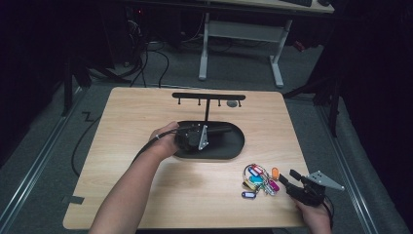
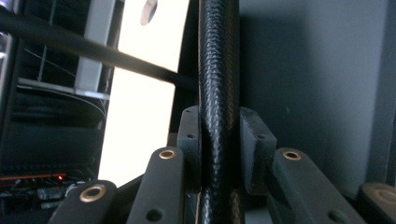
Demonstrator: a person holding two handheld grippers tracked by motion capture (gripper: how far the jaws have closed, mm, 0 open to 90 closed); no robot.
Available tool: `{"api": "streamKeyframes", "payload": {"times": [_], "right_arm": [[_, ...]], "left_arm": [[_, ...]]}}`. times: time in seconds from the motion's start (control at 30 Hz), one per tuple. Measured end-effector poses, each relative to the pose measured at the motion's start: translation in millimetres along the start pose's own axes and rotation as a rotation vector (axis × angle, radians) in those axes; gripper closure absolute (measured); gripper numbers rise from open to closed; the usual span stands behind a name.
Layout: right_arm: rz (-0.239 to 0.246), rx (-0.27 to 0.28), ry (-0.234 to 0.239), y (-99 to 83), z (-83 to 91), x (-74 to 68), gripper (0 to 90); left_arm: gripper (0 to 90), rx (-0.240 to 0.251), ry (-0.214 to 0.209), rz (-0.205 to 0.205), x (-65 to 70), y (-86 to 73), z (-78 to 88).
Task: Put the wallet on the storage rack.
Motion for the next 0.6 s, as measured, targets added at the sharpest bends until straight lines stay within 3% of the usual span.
{"api": "streamKeyframes", "payload": {"times": [0.17,0.23,0.27,0.33,0.47,0.6], "right_arm": [[0.002,-0.004,0.001,-0.4,-1.1,-1.3,43.3],[0.003,-0.006,0.002,-0.5,-1.5,-1.7,43.3],[0.004,-0.009,0.004,-0.6,-2.2,-2.5,43.3],[0.008,-0.008,0.005,-0.4,-2.5,-2.7,43.3],[0.008,-0.008,0.003,-0.1,-2.5,-3.3,43.3],[0.009,-0.009,0.005,0.0,-3.3,-3.5,43.3]], "left_arm": [[72.2,-0.015,-0.006,-0.010,5.4,-6.0,-1.6],[70.6,-0.017,-0.023,-0.009,10.0,-6.1,-1.6],[69.0,-0.026,-0.058,-0.012,17.7,-6.5,-1.9],[68.1,-0.027,-0.064,-0.024,21.0,-6.7,-1.9],[63.8,-0.027,-0.122,0.007,31.9,-6.9,-2.4],[62.5,-0.039,-0.135,0.000,35.3,-7.6,-1.9]]}}
Point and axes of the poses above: each handheld gripper's, and its own axes: z roughly backward along the jaws, y roughly out of its top, x roughly to its right, the point moved 9 cm from there along -z, roughly forward along the jaws, and after that the axes turned 12 degrees about y, right-handed, at the moved point
